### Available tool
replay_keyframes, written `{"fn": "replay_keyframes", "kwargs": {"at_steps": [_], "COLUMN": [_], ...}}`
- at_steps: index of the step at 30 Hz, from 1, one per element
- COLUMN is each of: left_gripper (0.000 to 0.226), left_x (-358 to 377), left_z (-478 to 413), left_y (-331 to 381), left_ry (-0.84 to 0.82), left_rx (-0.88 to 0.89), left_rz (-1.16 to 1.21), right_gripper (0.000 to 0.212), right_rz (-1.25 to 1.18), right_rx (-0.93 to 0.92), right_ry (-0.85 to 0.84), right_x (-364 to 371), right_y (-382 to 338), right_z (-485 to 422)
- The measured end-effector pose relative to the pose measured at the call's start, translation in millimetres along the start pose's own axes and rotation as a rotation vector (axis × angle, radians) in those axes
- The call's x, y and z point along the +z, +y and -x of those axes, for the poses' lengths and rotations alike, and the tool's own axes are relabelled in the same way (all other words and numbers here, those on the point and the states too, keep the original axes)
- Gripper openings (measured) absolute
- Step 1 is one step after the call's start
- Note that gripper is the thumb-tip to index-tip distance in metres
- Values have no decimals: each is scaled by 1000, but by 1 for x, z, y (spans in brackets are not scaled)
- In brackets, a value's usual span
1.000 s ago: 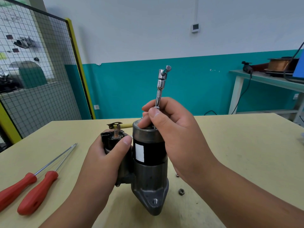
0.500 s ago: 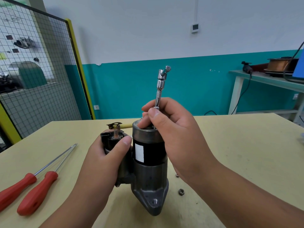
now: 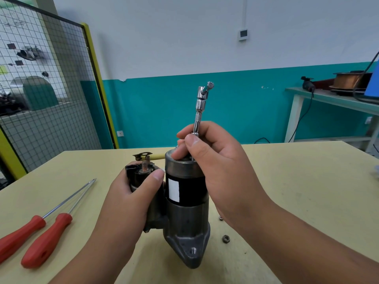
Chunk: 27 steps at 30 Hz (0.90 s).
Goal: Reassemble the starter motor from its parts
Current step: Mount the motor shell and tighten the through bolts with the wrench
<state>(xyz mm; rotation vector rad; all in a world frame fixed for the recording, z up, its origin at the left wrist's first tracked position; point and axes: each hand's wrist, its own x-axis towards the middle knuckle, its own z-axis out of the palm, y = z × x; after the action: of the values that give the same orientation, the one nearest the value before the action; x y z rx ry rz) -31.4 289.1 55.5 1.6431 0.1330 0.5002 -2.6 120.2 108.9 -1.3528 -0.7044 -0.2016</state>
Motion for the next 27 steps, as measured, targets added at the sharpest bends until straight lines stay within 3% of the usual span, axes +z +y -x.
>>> {"fn": "replay_keyframes", "kwargs": {"at_steps": [27], "left_gripper": [53], "left_x": [0], "left_z": [-2], "left_y": [-4], "left_ry": [-2], "left_rx": [-5], "left_rz": [32], "right_gripper": [13], "right_rz": [-25], "right_rx": [-4], "right_ry": [-1], "right_x": [-1], "right_y": [3], "right_z": [-1]}}
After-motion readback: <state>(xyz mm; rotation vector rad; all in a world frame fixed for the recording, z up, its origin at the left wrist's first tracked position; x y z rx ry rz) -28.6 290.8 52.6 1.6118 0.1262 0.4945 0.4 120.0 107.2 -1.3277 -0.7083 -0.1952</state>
